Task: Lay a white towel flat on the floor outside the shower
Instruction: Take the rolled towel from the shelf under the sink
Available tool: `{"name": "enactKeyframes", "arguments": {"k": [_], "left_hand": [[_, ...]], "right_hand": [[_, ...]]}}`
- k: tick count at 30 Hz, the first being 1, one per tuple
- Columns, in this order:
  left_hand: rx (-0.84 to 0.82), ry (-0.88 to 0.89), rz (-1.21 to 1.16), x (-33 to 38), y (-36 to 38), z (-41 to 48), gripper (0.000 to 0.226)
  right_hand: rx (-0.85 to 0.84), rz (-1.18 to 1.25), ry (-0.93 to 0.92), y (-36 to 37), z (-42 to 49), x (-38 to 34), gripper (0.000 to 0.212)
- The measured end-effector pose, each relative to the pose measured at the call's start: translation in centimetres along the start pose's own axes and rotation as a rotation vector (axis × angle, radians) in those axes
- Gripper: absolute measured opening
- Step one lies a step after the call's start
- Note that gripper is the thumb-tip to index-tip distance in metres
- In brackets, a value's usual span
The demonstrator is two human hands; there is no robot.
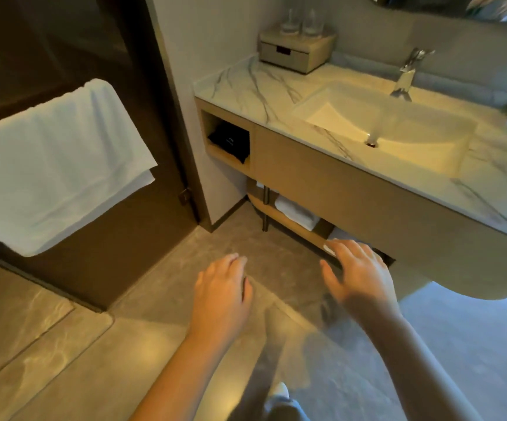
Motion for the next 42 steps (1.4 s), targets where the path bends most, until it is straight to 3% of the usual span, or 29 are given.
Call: {"name": "enactKeyframes", "arguments": {"k": [8, 12, 18, 26, 38, 42], "left_hand": [[-0.132, 0.111, -0.001, 4.0, 2.7, 8.5, 0.041], [-0.181, 0.190, 0.026, 5.1, 4.1, 12.1, 0.040], [-0.260, 0.343, 0.044, 6.4, 5.5, 18.3, 0.039], [-0.315, 0.588, 0.153, 7.6, 9.3, 28.2, 0.033], [-0.383, 0.514, 0.156, 4.4, 31.5, 36.4, 0.038], [-0.307, 0.629, 0.169, 2.8, 38.0, 40.0, 0.022]], "right_hand": [[0.184, -0.020, 0.086, -1.8, 4.1, 5.8, 0.028], [0.203, -0.003, 0.154, -1.4, 5.2, 7.9, 0.022], [0.175, -0.046, 0.301, -0.3, 7.9, 9.5, 0.029], [0.267, -0.089, 0.413, 2.8, 13.9, 11.9, 0.024], [0.218, -0.057, 0.406, 20.2, 19.7, 24.4, 0.034], [0.216, -0.053, 0.416, 27.4, 22.1, 29.2, 0.032]]}}
Point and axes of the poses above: each hand's wrist, its own z-axis towards the middle knuckle, its own y-axis out of the palm, x = y × z, the point moved 4 cm from there along z, towards the middle knuckle, and after that the axes turned 13 degrees about -x, right-handed, at the moved point
